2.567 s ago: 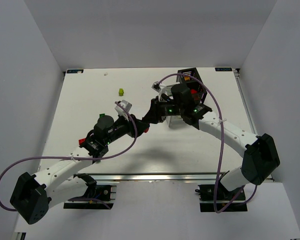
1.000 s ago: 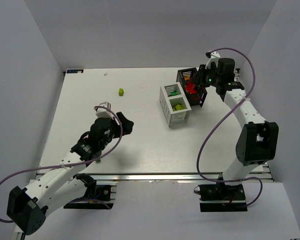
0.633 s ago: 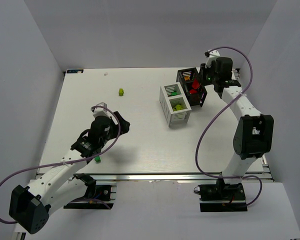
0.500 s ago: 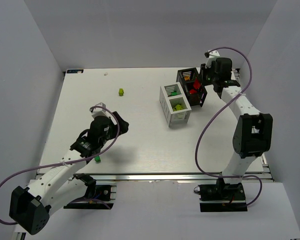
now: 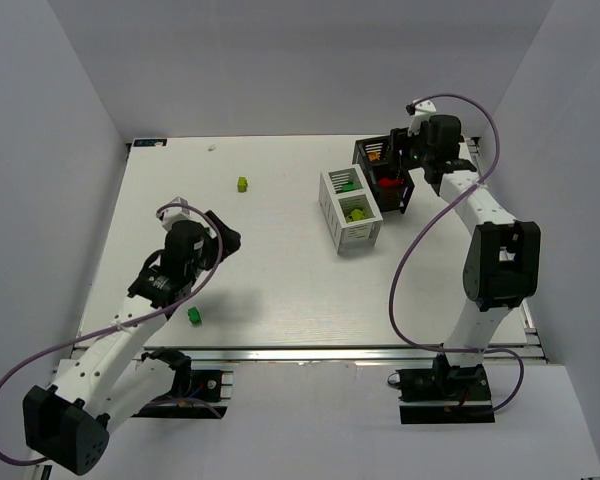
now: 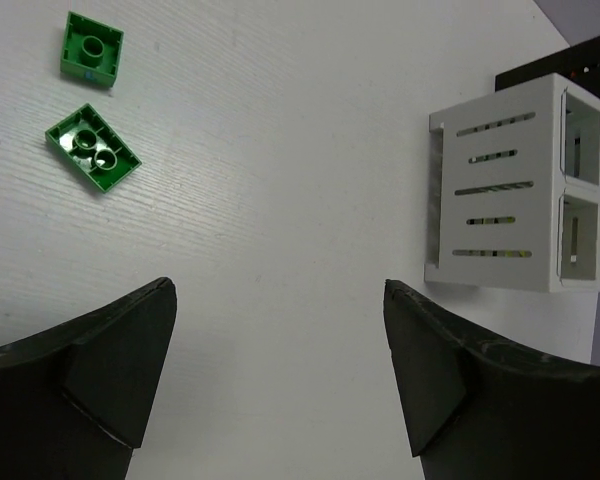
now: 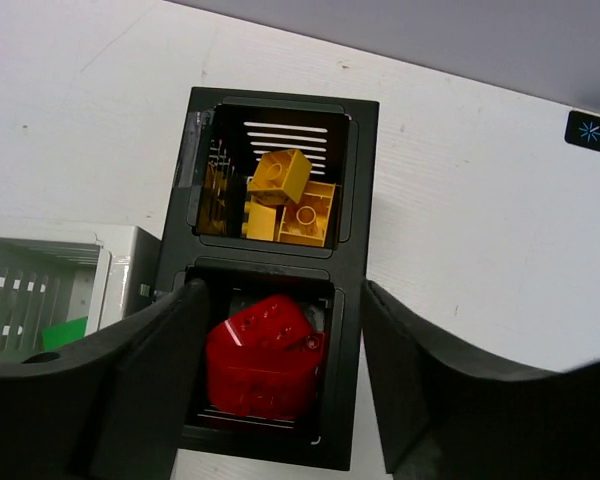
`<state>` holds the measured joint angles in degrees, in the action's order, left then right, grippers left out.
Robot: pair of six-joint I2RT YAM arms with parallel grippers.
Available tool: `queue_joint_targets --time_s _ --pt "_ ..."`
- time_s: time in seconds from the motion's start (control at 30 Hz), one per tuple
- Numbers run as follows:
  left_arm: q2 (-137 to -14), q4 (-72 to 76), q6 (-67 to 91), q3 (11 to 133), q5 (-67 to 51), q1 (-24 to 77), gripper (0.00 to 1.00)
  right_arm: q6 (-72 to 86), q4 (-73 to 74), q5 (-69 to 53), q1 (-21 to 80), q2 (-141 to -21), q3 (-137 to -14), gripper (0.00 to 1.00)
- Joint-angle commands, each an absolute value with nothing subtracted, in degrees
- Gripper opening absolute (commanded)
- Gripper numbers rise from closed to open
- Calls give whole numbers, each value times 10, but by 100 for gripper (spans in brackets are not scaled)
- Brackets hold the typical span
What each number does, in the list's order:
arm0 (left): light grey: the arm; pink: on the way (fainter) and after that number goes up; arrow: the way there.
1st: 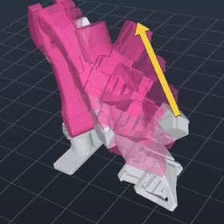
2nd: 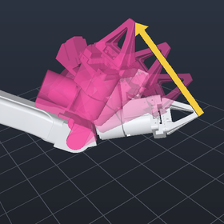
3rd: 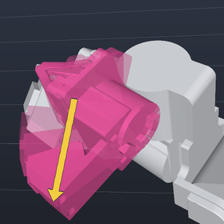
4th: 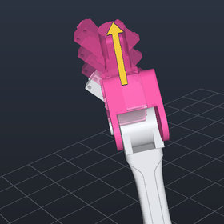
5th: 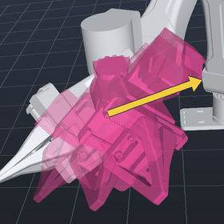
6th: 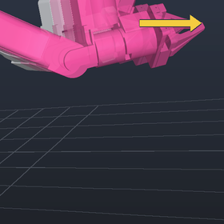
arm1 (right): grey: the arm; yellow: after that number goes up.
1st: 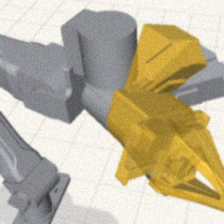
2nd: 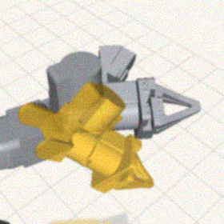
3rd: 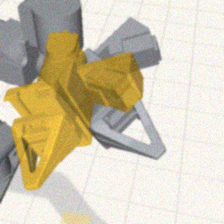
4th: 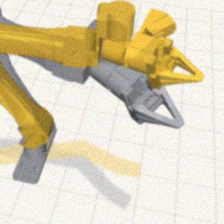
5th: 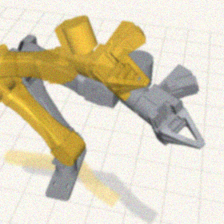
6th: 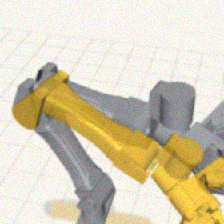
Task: Sort the legos into containers by color
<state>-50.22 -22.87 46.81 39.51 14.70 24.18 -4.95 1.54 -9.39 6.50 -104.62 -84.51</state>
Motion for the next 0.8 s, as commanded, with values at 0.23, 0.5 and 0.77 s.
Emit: queue_joint_targets --time_s 0.23,0.5,0.77 --pt "-548 -343 532 458 170 190 93 -143 -17 -252 49 -974 -843 89" --pt "-602 -458 598 467 200 167 90 -258 32 -609 33 -862 -764 79" --pt "-618 -504 651 454 237 115 90 -241 62 -657 36 -816 -701 47"
